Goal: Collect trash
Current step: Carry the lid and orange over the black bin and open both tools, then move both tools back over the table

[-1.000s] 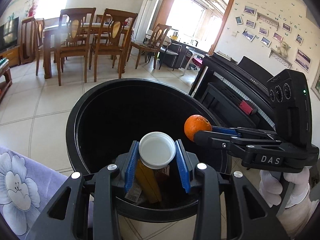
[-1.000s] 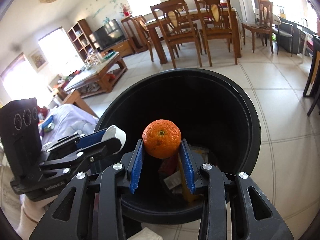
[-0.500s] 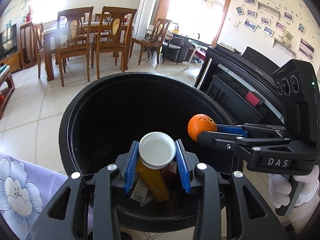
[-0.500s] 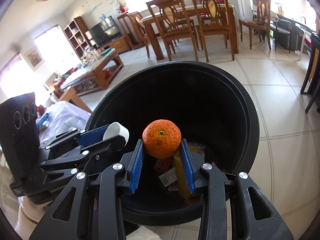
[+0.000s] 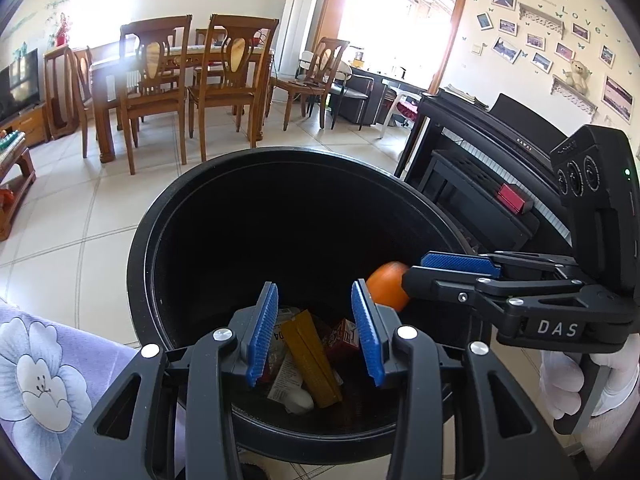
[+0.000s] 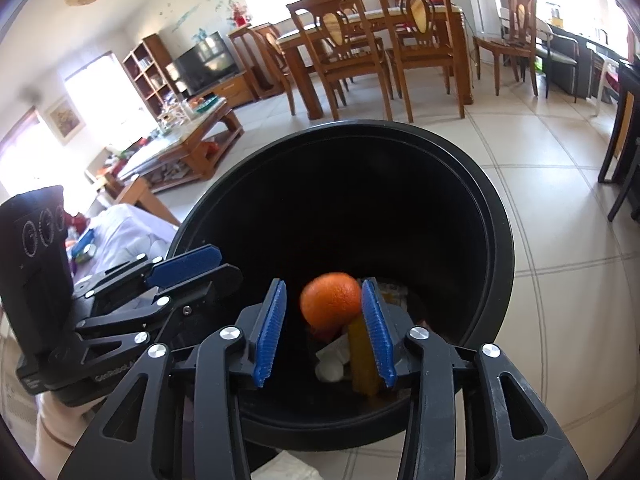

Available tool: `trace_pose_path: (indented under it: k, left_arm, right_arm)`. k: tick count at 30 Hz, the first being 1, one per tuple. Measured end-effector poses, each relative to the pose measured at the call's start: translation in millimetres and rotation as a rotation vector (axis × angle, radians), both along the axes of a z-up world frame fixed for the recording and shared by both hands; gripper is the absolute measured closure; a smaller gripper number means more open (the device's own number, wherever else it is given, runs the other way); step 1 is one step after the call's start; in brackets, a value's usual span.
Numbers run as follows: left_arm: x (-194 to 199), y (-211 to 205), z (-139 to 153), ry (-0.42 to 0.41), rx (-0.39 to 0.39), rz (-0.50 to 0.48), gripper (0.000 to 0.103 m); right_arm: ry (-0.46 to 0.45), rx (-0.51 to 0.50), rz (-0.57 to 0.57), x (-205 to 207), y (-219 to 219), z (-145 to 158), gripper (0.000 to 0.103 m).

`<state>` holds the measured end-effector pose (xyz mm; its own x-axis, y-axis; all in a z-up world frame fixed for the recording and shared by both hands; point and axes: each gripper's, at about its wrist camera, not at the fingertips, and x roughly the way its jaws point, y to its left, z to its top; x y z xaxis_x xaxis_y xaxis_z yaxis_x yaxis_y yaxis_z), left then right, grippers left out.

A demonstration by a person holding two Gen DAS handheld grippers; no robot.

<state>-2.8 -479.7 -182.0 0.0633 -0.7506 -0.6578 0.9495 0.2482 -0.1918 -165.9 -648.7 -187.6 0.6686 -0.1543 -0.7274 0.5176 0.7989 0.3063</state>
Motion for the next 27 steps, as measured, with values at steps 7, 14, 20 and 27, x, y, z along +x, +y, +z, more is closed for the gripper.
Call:
trace_pose_path:
  k: [7,14,20,27]
  left_arm:
    - [5,11,6,-0.001,-0.024,0.028,0.056]
    - [8,36,17,-0.002,-0.062,0.061,0.056]
    - [17,82,34,-0.011,-0.107,0.127,0.056]
    - [48,170,58,-0.068,-0.115,0.285,0.056]
  right_arm:
    - [-0.006,-0.002,-0.011,-3,-3,-1,0.049]
    - [-0.015,-0.013,0.017,3,9,1,0.049]
    - [-0.037,-0.024,0.086,21,38,8,0.049]
    - [-0.058,-0.027,0.253,77,98,24,0.049]
